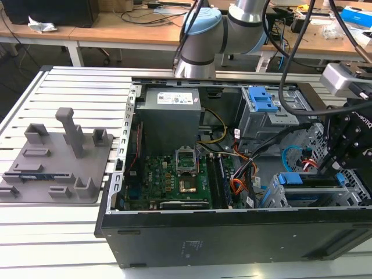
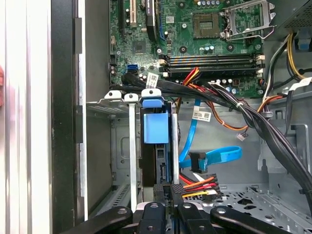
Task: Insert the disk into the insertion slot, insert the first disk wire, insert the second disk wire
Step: 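Insert the first disk wire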
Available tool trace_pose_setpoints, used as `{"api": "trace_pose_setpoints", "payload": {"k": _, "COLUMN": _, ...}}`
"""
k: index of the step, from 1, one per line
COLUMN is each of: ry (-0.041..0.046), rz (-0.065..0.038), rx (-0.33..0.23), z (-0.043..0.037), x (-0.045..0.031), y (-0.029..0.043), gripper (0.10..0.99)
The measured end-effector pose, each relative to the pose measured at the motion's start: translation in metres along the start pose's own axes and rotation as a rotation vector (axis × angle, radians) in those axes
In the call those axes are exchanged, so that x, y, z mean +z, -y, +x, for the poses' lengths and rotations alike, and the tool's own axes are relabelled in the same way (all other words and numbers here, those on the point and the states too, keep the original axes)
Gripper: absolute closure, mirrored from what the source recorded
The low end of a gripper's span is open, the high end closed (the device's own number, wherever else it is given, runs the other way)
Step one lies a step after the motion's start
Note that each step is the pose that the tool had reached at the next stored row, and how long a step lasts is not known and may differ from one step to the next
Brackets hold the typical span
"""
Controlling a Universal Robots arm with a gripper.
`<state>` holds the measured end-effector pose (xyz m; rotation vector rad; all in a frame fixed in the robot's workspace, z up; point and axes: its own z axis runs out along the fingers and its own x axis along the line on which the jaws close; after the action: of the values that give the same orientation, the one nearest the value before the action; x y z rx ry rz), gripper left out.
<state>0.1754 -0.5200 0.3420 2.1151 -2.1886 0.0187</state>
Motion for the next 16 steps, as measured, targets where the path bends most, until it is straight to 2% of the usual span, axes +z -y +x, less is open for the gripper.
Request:
{"api": "trace_pose_setpoints", "payload": {"k": 9, "ry": -0.0019, "rz": 0.0, "rx": 0.0, "z": -0.0006, "x": 0.0077, "y": 0.0005, "gripper": 0.922}}
{"api": "trace_pose_setpoints", "payload": {"k": 10, "ry": 0.0004, "rz": 0.0, "rx": 0.0, "z": -0.0007, "x": 0.0087, "y": -0.0001, "gripper": 0.922}}
{"api": "trace_pose_setpoints", "payload": {"k": 11, "ry": 0.0011, "rz": 0.0, "rx": 0.0, "z": -0.0005, "x": 0.0087, "y": -0.001, "gripper": 0.851}}
{"api": "trace_pose_setpoints", "payload": {"k": 12, "ry": -0.0007, "rz": 0.0, "rx": 0.0, "z": 0.0, "x": -0.0003, "y": -0.002, "gripper": 0.788}}
{"api": "trace_pose_setpoints", "payload": {"k": 13, "ry": -0.0007, "rz": 0.0, "rx": 0.0, "z": 0.0003, "x": -0.0061, "y": -0.0025, "gripper": 0.788}}
{"api": "trace_pose_setpoints", "payload": {"k": 15, "ry": -0.0029, "rz": 0.001, "rx": 0.001, "z": -0.0015, "x": -0.0184, "y": -0.0036, "gripper": 0.663}}
{"api": "trace_pose_setpoints", "payload": {"k": 16, "ry": -0.0034, "rz": 0.001, "rx": 0.001, "z": -0.0025, "x": -0.023, "y": -0.004, "gripper": 0.663}}
